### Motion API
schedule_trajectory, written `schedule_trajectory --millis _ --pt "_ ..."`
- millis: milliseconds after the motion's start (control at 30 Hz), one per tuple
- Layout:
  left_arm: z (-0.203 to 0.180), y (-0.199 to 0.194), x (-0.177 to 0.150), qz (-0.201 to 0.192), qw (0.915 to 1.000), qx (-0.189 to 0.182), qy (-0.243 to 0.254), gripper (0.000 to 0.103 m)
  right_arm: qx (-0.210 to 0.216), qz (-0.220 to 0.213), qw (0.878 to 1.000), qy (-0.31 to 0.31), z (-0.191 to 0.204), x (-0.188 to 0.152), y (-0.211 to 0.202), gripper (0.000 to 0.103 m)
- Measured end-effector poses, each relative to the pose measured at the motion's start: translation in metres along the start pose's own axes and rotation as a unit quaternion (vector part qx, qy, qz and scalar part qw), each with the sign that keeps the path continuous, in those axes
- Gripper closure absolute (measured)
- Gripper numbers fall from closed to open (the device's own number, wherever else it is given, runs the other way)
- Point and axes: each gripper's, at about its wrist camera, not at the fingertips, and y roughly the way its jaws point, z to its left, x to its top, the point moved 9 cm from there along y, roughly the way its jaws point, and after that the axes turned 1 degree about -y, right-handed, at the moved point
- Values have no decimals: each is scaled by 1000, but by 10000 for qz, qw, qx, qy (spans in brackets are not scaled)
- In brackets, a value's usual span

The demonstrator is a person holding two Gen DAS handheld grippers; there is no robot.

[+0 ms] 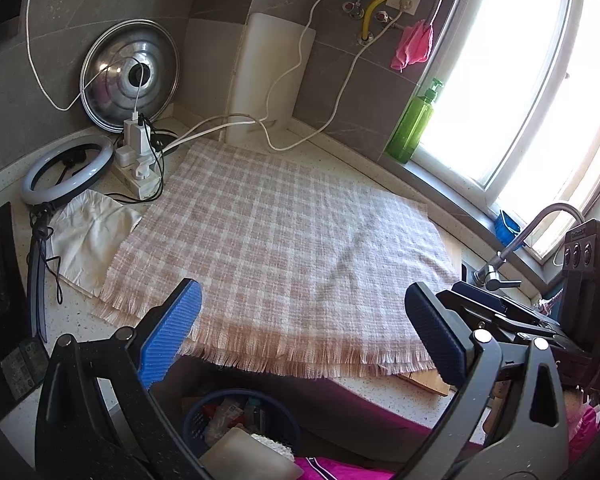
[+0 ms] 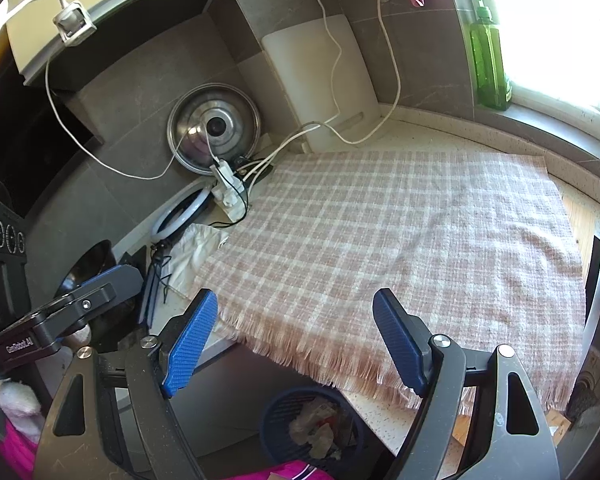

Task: Collect trash

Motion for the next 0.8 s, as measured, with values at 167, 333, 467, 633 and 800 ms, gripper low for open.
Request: schedule_trajectory --millis 167,333,467,633,800 --pt "-1 -3 1 -11 10000 9 -13 0 -10 6 10000 45 0 -2 1 23" --pt "-2 -2 1 -12 10000 21 -23 0 -8 28 9999 109 0 -3 3 23" --pt "-5 -3 4 -29 10000 7 20 0 13 47 9998 166 -1 -5 3 23" --pt "-7 -5 7 -64 9999 -20 103 0 -3 40 9998 175 0 -6 3 23" --pt "-8 -4 5 -36 9999 -68 148 0 -9 46 9998 178 -1 -6 2 23"
